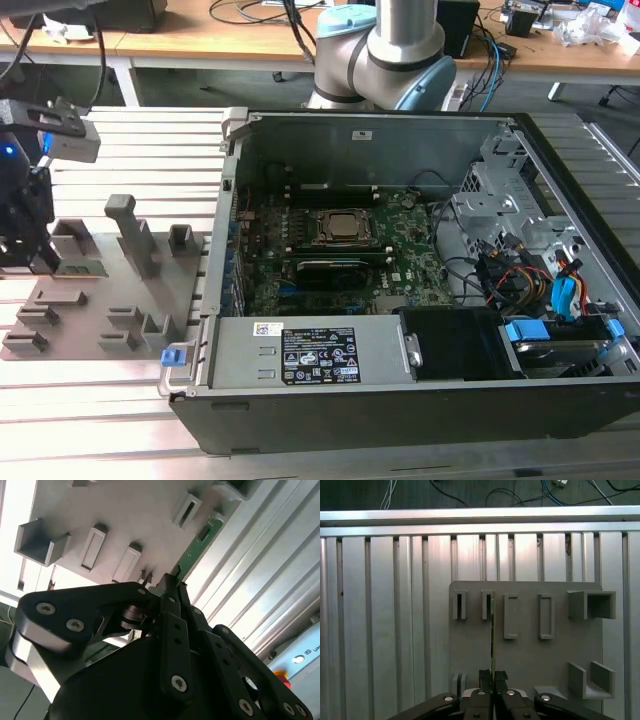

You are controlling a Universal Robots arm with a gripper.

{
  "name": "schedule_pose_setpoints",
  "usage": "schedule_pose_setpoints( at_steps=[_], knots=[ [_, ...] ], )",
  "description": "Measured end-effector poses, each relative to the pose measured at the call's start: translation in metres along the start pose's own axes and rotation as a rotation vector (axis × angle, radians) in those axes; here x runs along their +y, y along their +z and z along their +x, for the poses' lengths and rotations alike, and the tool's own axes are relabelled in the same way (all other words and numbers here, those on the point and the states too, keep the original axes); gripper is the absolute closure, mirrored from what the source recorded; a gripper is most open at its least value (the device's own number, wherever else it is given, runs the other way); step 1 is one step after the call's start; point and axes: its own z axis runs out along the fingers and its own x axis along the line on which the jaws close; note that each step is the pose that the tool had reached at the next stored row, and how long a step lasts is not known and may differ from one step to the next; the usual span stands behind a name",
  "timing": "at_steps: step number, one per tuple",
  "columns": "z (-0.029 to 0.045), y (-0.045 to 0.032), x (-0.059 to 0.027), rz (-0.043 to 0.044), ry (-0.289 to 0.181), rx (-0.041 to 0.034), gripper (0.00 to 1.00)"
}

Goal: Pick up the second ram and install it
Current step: 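Pick up the second ram and move it above second insertion slot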

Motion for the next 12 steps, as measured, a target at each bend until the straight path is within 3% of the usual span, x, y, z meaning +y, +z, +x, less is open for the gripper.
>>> schedule_pose_setpoints(
  at_steps=[1,5,8,12],
  knots=[
    [0.0001,-0.0072,0.0001,-0.0001,0.0,0.0001,0.86],
    [0.0002,-0.0193,0.0002,0.0,0.0,0.0,0.86],
    [0.0004,-0.0405,0.0005,0.0,0.0,0.0,0.86],
    [0.0007,-0.0606,0.0007,0.0,0.0,0.0,0.86]
  ],
)
